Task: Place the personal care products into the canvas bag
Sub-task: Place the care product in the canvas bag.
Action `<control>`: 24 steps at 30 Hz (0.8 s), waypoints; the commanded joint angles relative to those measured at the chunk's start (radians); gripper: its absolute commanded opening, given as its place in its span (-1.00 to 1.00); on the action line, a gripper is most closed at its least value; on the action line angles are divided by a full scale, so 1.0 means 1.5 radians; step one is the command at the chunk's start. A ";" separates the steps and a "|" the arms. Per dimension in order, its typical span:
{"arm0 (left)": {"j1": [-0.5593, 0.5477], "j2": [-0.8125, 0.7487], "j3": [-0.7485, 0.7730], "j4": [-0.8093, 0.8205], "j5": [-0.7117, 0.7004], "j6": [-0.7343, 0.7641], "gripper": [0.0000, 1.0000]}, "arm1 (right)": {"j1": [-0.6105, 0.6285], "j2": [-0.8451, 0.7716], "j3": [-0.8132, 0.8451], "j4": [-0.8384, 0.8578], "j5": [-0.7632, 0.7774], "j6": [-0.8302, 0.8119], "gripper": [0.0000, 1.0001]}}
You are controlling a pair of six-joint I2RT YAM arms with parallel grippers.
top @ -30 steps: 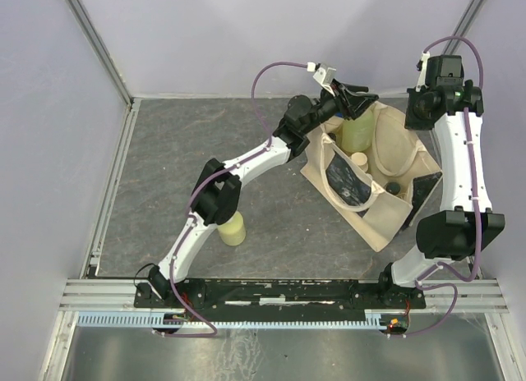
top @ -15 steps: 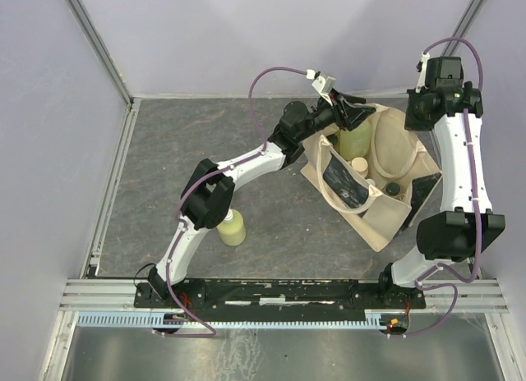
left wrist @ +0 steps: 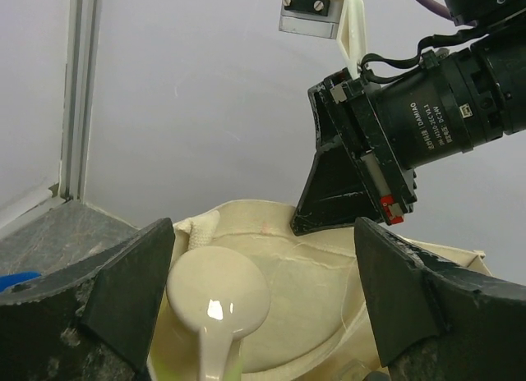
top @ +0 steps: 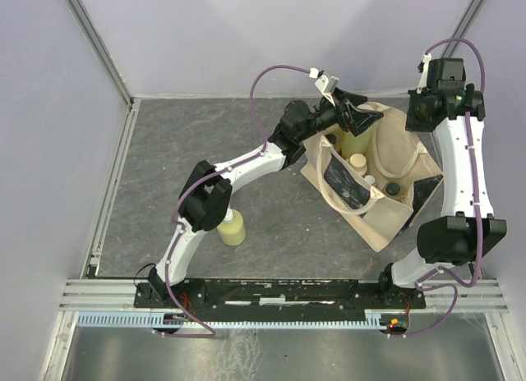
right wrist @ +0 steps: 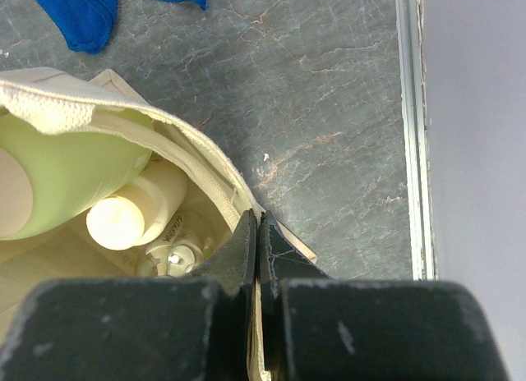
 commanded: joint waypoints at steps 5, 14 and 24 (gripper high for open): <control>0.009 -0.118 -0.024 -0.054 -0.008 0.035 0.92 | -0.005 -0.021 0.034 0.012 -0.007 0.001 -1.00; 0.091 -0.257 -0.161 -0.104 -0.077 0.085 0.94 | -0.005 -0.004 0.084 0.025 -0.001 -0.001 -1.00; 0.097 -0.342 -0.250 -0.160 -0.087 0.136 0.96 | -0.005 -0.029 0.134 0.016 -0.062 0.025 -0.99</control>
